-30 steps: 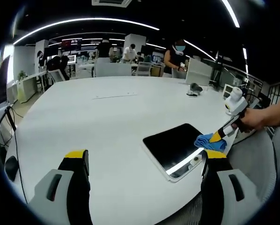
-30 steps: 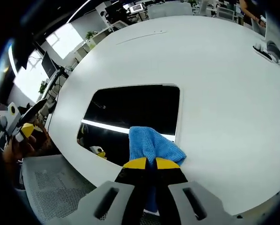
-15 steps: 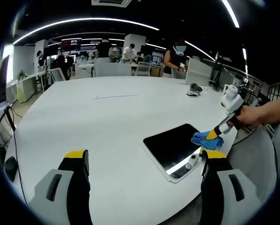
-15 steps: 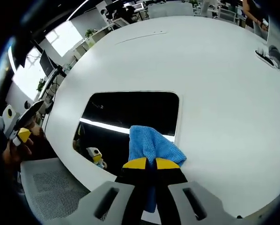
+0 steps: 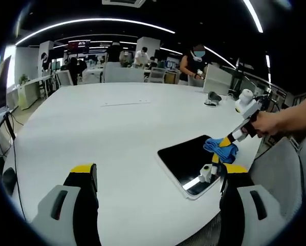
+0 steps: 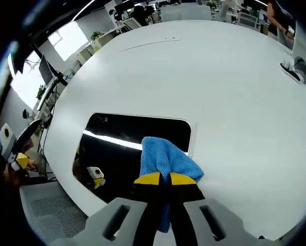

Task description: Wipe the mirror surface with the cleaning cloth until all visible marks leave the cleaned area.

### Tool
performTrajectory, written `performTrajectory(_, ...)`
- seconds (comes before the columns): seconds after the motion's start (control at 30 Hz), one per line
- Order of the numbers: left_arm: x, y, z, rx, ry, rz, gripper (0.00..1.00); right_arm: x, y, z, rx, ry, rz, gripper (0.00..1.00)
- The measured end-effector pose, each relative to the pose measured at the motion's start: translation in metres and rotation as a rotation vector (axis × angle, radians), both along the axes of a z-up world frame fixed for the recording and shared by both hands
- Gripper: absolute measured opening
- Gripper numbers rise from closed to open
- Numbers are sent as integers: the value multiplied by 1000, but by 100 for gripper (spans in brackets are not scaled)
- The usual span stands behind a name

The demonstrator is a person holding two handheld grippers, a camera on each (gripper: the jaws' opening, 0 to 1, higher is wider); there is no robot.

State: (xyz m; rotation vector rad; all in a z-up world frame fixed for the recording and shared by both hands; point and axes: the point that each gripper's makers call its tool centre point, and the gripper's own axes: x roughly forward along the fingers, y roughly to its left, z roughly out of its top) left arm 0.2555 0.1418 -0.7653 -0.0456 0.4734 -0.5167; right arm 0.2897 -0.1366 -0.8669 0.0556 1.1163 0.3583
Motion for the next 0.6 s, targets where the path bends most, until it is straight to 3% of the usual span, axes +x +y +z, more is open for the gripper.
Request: performTrajectory(0.6,3,0,1,-5,-7,1,99,37,-2,-1,-27,-21,-11,0)
